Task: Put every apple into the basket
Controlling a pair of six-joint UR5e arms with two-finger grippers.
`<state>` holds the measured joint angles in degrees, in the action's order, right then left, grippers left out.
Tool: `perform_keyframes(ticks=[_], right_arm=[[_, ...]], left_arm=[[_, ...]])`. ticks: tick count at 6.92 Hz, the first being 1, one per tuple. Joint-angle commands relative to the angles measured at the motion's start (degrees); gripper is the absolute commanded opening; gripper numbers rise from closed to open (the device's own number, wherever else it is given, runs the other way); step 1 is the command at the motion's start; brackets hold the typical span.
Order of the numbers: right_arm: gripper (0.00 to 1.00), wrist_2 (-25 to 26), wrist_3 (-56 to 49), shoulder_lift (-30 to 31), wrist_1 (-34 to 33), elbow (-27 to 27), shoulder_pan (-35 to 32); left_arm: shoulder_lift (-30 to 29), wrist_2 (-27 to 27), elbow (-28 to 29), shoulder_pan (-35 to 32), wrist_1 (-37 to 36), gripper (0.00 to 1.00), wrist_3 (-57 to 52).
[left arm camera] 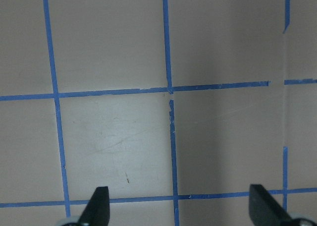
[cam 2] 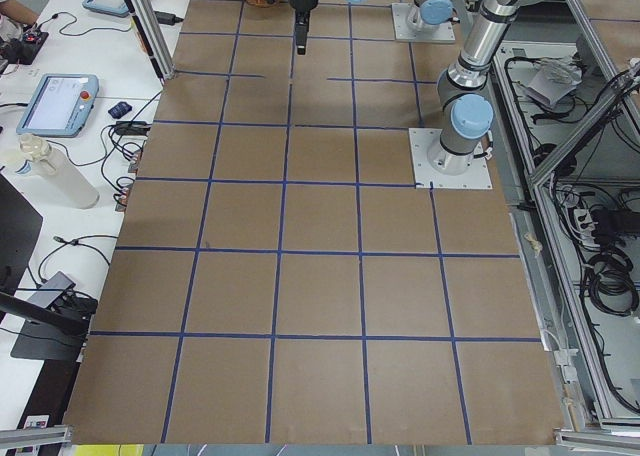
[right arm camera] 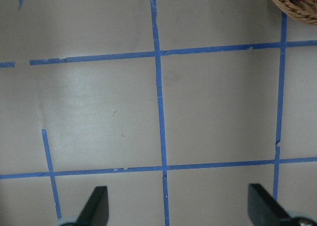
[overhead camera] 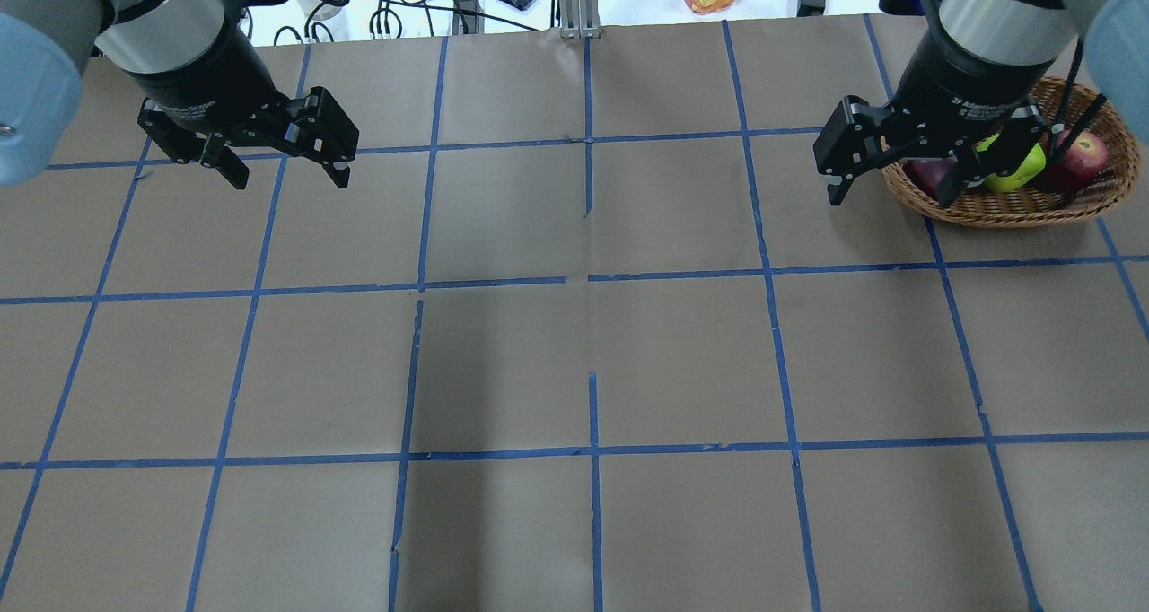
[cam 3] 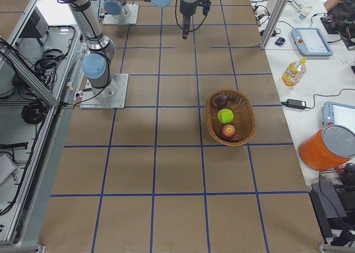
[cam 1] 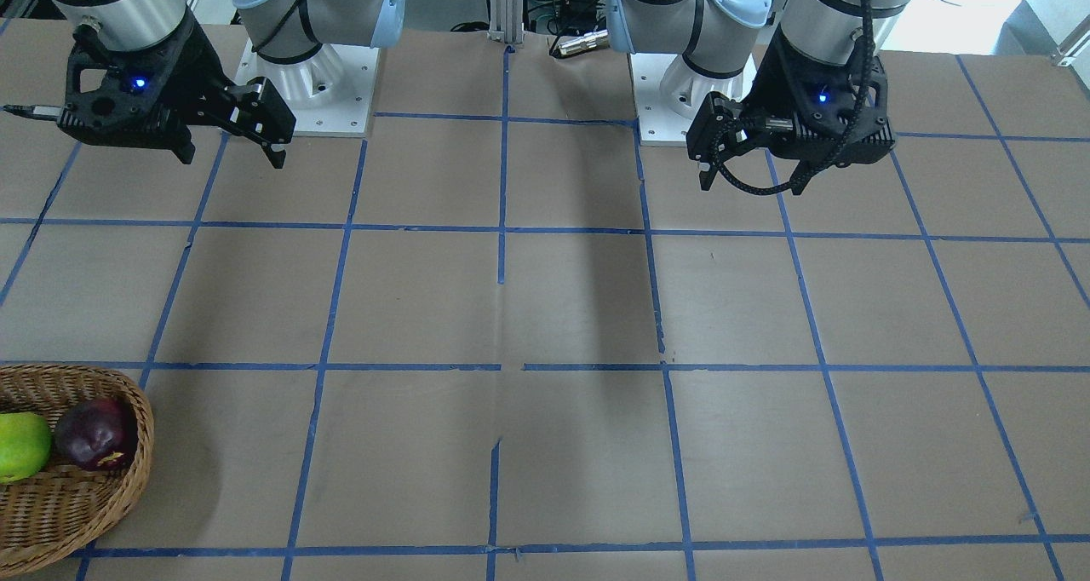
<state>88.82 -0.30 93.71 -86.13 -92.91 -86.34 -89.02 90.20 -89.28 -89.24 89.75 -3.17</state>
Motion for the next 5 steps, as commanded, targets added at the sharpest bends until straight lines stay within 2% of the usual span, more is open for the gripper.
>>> perform_keyframes(ticks=[1, 2, 5], right_arm=[[1.0, -0.57, 0.21, 0.08, -1.32, 0.88, -0.23], [1.0, -0.58, 0.21, -0.97, 1.2, 2.72, -0.23], [1.0, -0.84, 2.58, -1.25, 1.67, 2.92, -1.98]], left_arm=[[0.08, -0.03, -0.01, -0.06, 0.08, 1.0, 0.01], [-0.01, -0.11, -0.01, -0.06, 0.08, 1.0, 0.1], [0.08, -0.12, 0.07, -0.06, -0.01, 1.0, 0.1]])
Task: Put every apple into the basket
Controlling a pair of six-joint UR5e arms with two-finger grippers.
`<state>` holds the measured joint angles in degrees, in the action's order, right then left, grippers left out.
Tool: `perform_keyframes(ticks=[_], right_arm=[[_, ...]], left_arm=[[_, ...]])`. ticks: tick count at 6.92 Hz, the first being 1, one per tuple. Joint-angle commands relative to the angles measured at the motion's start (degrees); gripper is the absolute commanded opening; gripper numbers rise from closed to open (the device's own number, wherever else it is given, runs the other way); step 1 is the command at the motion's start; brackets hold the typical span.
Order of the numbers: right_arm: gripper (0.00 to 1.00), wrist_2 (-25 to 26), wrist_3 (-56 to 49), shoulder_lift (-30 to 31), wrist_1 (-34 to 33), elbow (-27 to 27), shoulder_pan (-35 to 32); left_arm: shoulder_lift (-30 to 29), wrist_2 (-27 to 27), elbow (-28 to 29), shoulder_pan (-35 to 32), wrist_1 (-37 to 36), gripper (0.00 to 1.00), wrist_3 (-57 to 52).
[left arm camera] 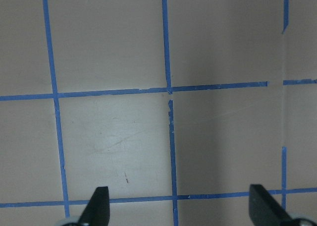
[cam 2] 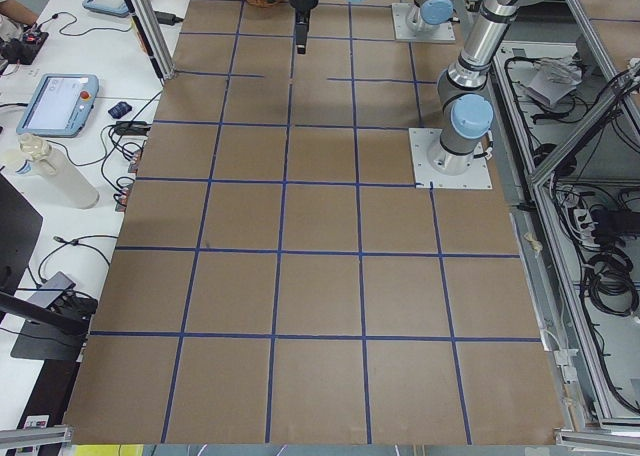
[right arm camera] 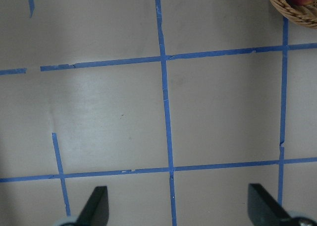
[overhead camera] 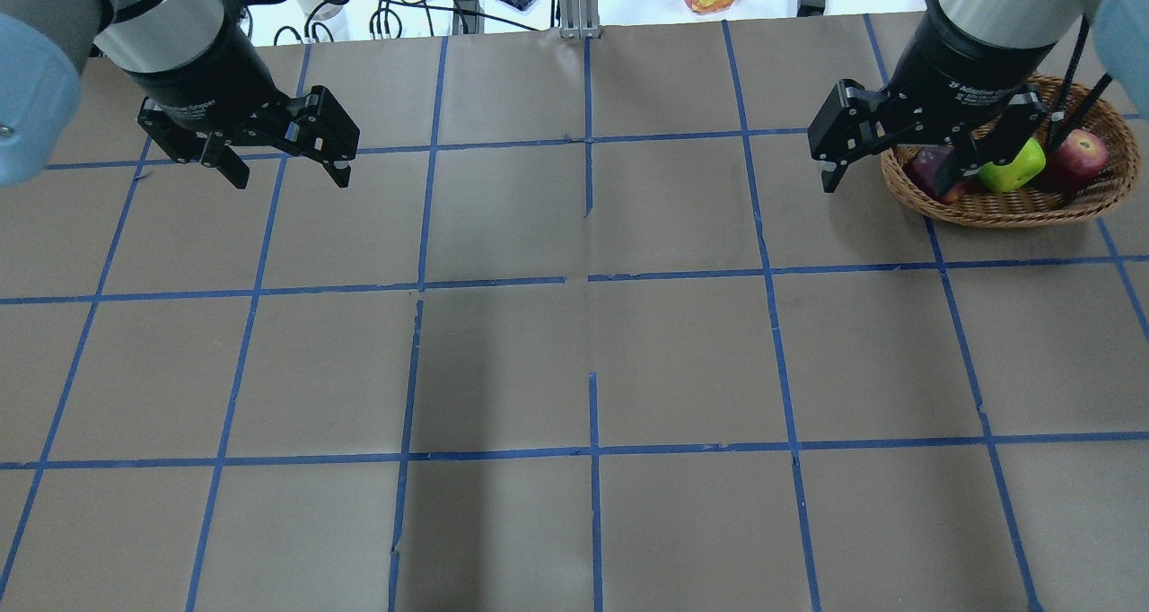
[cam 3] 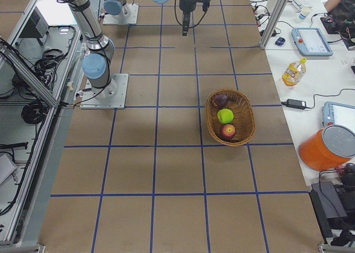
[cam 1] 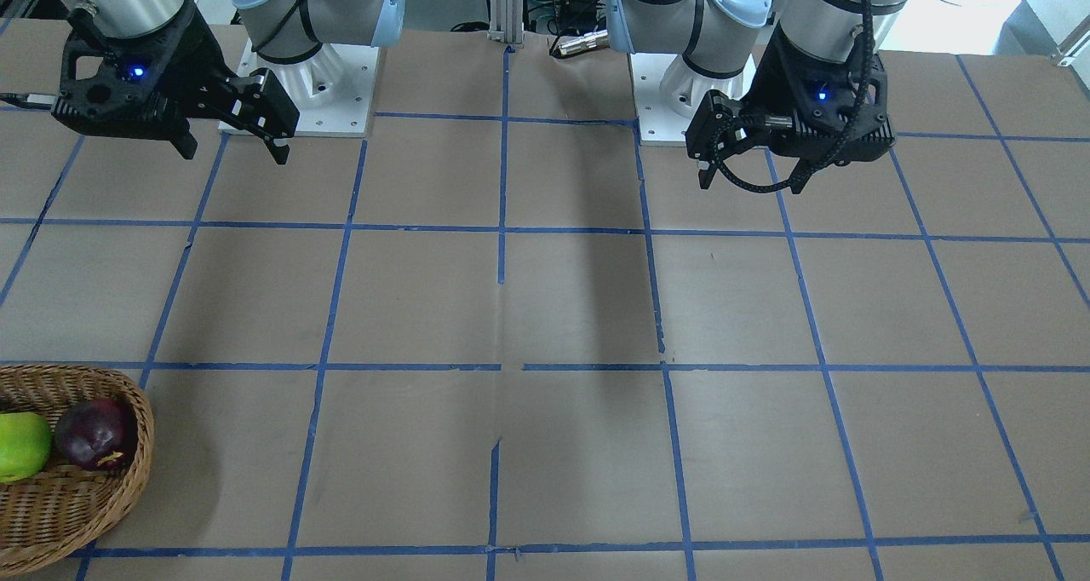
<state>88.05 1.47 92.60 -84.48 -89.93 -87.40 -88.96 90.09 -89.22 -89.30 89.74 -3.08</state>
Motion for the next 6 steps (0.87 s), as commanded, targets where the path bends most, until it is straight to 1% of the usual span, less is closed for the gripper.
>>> perform_keyframes(ticks=[1, 6], right_arm=[[1.0, 0.54, 0.9, -0.4, 0.28, 0.11, -1.02], [1.0, 0.46, 0.03, -0.49, -0.16, 0.28, -0.93]], left_arm=[[-0.08, 0.0, 0.01, 0.0, -0.01, 1.0, 0.0], [0.01, -0.09, 0.01, 0.0, 0.08, 1.0, 0.0]])
